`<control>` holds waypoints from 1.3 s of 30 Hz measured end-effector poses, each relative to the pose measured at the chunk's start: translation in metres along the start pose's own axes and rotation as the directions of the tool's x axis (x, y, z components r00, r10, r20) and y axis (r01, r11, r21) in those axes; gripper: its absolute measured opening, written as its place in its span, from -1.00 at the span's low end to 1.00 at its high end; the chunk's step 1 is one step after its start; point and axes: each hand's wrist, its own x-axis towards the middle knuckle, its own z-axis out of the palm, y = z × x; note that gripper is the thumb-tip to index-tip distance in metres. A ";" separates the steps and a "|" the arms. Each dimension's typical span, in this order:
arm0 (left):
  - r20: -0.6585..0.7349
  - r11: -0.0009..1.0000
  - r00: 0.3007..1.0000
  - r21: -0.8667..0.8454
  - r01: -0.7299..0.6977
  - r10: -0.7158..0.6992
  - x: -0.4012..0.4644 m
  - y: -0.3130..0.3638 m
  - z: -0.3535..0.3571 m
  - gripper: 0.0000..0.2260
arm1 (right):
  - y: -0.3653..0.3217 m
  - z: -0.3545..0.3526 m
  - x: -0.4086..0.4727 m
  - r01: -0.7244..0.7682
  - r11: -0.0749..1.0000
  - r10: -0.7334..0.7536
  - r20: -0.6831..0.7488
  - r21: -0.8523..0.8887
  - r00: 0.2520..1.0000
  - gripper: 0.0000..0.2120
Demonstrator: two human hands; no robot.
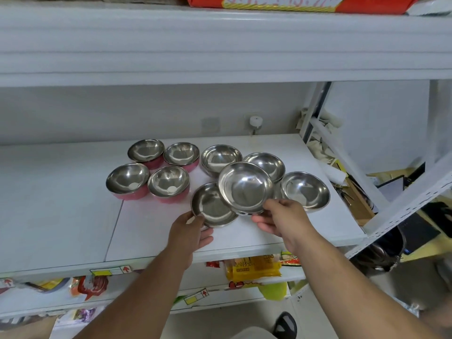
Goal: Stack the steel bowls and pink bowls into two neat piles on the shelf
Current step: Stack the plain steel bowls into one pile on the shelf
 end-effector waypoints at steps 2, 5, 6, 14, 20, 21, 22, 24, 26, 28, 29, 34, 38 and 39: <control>0.023 1.000 1.000 -0.022 0.013 -0.013 -0.003 -0.002 0.004 -0.63 | 0.000 0.010 0.001 -0.015 1.000 0.016 0.030 -0.015 0.999 -0.88; 0.060 0.998 0.998 -0.045 0.032 -0.029 -0.008 -0.004 0.009 -0.59 | 0.002 0.020 0.004 -0.028 0.998 0.031 0.047 -0.060 0.998 -0.88; 0.073 0.998 0.997 -0.052 0.039 -0.035 -0.009 -0.005 0.010 -0.58 | 0.003 0.022 0.005 -0.033 0.997 0.036 0.047 -0.072 0.998 -0.87; 0.146 0.995 0.987 -0.066 0.081 -0.070 -0.015 -0.009 0.012 -0.63 | 0.013 0.019 0.013 -0.100 0.986 0.105 0.028 -0.134 0.994 -0.82; 0.176 0.992 0.978 -0.052 0.119 -0.108 -0.014 -0.013 0.013 -0.61 | 0.017 0.014 0.017 -0.104 0.986 0.107 0.017 -0.128 0.994 -0.84; 0.178 0.993 0.978 -0.031 0.117 -0.110 -0.014 -0.013 0.013 -0.61 | 0.018 0.013 0.017 -0.102 0.988 0.104 0.012 -0.117 0.994 -0.82; 0.176 0.993 0.978 -0.017 0.117 -0.112 -0.014 -0.013 0.013 -0.62 | 0.019 0.012 0.017 -0.101 0.989 0.102 0.005 -0.106 0.995 -0.81; 0.163 0.992 0.979 -0.020 0.127 -0.122 -0.013 -0.009 0.012 -0.65 | 0.019 0.007 0.017 -0.104 0.991 0.104 -0.009 -0.089 0.995 -0.77; 0.048 0.995 0.999 0.100 0.021 -0.026 -0.008 -0.006 0.006 -0.66 | 0.020 0.000 0.018 -0.115 0.991 0.112 -0.038 -0.069 0.993 -0.75; -0.118 0.923 0.976 0.365 -0.126 0.180 -0.001 0.002 -0.002 -0.73 | 0.022 -0.009 0.021 -0.119 0.992 0.115 -0.094 -0.032 0.989 -0.75; -0.163 0.881 0.949 0.440 -0.175 0.269 0.000 0.009 -0.003 -0.77 | 0.022 -0.013 0.023 -0.119 0.993 0.117 -0.128 -0.003 0.985 -0.76; -0.112 0.824 0.912 0.481 -0.299 0.396 0.013 0.053 0.013 -0.96 | 0.025 -0.033 0.027 -0.143 0.974 0.181 -0.219 0.177 0.959 -0.80; -0.105 0.834 0.943 0.504 -0.223 0.316 0.036 0.068 0.028 -0.78 | 0.029 -0.043 0.028 -0.183 0.958 0.233 -0.229 0.222 0.945 -0.70; -0.109 0.832 0.944 0.511 -0.216 0.312 0.038 0.071 0.031 -0.71 | 0.030 -0.045 0.029 -0.188 0.955 0.241 -0.231 0.229 0.943 -0.69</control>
